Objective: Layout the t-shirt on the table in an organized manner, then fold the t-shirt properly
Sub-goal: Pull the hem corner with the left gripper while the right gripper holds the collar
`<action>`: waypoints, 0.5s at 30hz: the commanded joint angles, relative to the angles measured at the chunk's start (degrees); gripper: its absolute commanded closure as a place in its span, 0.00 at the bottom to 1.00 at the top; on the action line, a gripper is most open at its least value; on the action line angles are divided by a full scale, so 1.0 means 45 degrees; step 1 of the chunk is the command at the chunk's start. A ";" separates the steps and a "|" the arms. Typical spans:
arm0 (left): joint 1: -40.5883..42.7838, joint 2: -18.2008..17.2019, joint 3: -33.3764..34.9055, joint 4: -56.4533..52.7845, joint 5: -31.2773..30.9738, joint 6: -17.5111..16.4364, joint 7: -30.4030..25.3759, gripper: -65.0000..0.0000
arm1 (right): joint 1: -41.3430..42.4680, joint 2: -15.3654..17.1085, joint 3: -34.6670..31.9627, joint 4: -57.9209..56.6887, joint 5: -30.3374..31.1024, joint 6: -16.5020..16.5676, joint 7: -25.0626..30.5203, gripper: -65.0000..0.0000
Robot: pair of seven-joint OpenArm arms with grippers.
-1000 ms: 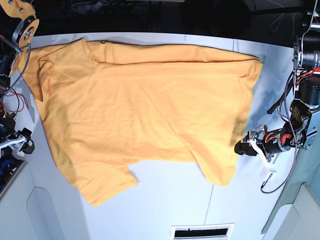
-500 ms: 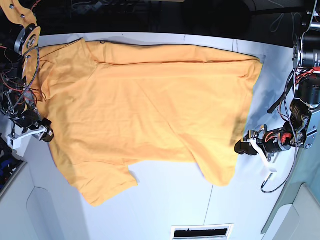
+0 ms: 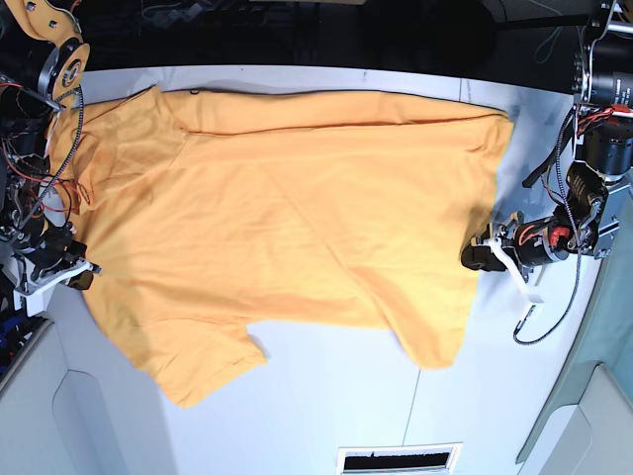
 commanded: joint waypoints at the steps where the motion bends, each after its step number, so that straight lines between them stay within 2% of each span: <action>1: -0.0092 -0.0175 -0.0058 0.0151 0.0083 -0.0044 0.0068 0.73 | 0.0316 0.0248 0.0010 0.0627 0.0223 0.0053 0.0058 1.00; 9: 0.0141 -0.0175 -0.0058 0.0151 0.0092 -0.0097 0.0078 0.73 | 0.0316 0.0243 -0.0005 0.2268 0.0151 0.0044 -0.0646 1.00; 10: 0.0136 -0.0175 -0.0058 0.0151 0.0102 -0.0097 0.0078 0.73 | 0.0277 0.0238 -0.0005 0.2225 0.0151 0.0029 -0.0646 0.95; 13: 0.0136 -0.0175 -0.0058 0.0151 0.0141 -0.0097 0.0078 0.73 | -0.0063 0.0248 -0.0005 0.2220 0.0486 -0.0228 -0.0631 0.52; 14: 0.0136 -0.0170 -0.0058 0.0151 0.0141 -0.0097 0.0078 0.73 | -0.0204 0.0243 -0.0005 0.2220 0.0510 -0.0301 -0.0631 0.43; 15: 0.0136 -0.0175 -0.0058 0.0151 0.0141 -0.0097 0.0073 0.73 | -0.0330 0.0243 -0.0005 0.2220 0.0505 -0.0311 -0.0588 0.40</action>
